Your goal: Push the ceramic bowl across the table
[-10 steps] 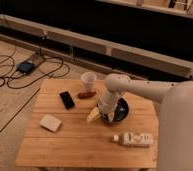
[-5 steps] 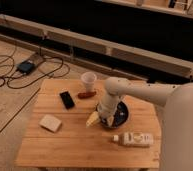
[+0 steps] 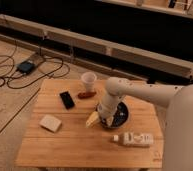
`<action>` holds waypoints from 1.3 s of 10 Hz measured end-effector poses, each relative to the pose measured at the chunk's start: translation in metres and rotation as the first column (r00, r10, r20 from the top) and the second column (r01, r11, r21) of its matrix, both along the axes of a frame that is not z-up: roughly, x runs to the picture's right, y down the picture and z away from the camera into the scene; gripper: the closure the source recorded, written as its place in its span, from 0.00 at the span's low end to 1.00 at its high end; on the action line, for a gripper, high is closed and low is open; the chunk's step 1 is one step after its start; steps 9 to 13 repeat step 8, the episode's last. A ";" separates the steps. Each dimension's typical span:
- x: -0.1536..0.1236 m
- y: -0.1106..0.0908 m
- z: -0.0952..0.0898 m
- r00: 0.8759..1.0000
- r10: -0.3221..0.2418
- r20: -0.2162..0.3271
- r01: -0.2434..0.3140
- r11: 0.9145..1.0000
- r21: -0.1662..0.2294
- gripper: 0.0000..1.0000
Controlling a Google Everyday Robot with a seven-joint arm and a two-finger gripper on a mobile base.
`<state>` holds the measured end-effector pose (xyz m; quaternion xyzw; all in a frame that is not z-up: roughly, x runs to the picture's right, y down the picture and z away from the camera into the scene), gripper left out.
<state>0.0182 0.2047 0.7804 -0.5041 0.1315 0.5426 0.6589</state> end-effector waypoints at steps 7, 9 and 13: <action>0.000 -0.003 0.000 1.000 0.003 0.004 -0.003 1.000 0.012 0.20; 0.000 -0.003 0.000 1.000 0.003 0.004 -0.003 1.000 0.012 0.20; 0.000 -0.003 0.000 1.000 0.003 0.004 -0.003 1.000 0.012 0.20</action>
